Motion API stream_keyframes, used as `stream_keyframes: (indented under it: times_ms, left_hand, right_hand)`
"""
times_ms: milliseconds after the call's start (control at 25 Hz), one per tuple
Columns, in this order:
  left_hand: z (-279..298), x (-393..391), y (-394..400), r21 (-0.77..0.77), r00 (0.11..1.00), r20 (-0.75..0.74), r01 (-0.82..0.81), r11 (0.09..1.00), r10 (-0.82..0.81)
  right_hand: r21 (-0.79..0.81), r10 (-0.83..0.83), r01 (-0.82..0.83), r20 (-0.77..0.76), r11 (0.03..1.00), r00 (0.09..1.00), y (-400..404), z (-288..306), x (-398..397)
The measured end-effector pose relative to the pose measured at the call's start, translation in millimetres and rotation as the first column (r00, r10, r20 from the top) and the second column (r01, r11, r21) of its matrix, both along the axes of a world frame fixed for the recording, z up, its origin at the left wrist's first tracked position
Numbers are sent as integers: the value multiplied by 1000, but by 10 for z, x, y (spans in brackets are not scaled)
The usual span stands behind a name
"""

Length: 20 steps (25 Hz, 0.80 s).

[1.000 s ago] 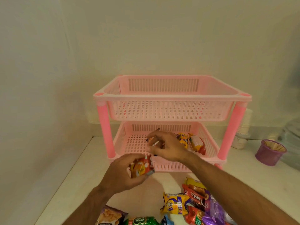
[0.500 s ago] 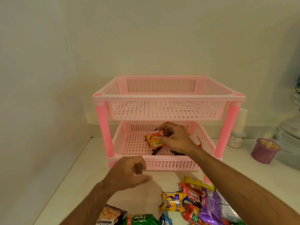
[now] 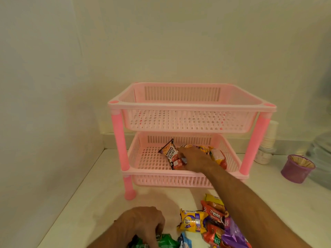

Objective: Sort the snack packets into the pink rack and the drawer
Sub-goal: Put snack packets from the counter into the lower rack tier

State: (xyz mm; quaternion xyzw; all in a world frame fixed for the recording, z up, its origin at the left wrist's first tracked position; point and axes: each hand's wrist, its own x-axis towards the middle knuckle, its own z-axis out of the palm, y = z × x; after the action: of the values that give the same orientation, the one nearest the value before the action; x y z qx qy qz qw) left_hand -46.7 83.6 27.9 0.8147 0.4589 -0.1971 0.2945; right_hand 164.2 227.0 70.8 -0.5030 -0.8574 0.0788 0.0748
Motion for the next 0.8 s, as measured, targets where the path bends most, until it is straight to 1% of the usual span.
stream_keyframes:
  times_ms: [80, 160, 200, 280, 360, 440, 480, 560, 640, 720, 800]
  left_hand:
    - [-3, -46, -1, 64, 999, 27, -21, 998, 20]
    - [-5, -111, -12, 142, 995, 82, -71, 987, 60]
    - [-6, -138, -22, 186, 989, 122, -105, 977, 83]
    - [8, -186, -32, 286, 965, 231, -186, 940, 121]
    - [53, -190, -18, 361, 908, 395, -292, 886, 138]
    - [89, -148, 4, 422, 799, 593, -417, 805, 103]
    - [96, -112, 11, 464, 739, 671, -480, 744, 59]
    - [116, -20, 16, 524, 644, 764, -593, 611, -30]
    - [130, 56, 26, 540, 594, 800, -658, 525, -77]
    - [119, 94, 35, 555, 593, 800, -674, 487, -92]
    - [83, 102, 42, 574, 602, 792, -674, 465, -106]
  right_hand:
    - [-47, 10, -8, 45, 999, 999, 40, -1, 16]
    - [-126, 42, -36, 43, 991, 998, 49, 40, 53]
    - [-146, 64, -62, 12, 987, 998, 33, 77, 71]
    - [-135, 78, -95, -125, 986, 989, -47, 164, 77]
    - [-81, 64, -92, -298, 993, 952, -168, 241, 41]
    - [-32, 100, -125, -423, 992, 900, -299, 311, -7]
    - [-29, 134, -164, -446, 986, 885, -369, 346, -22]
    - [-75, 194, -244, -403, 967, 894, -505, 408, -45]
    - [-149, 225, -287, -335, 946, 915, -612, 415, -56]
    - [-167, 244, -310, -326, 936, 913, -686, 384, -70]
    - [-154, 254, -320, -341, 935, 905, -722, 361, -85]
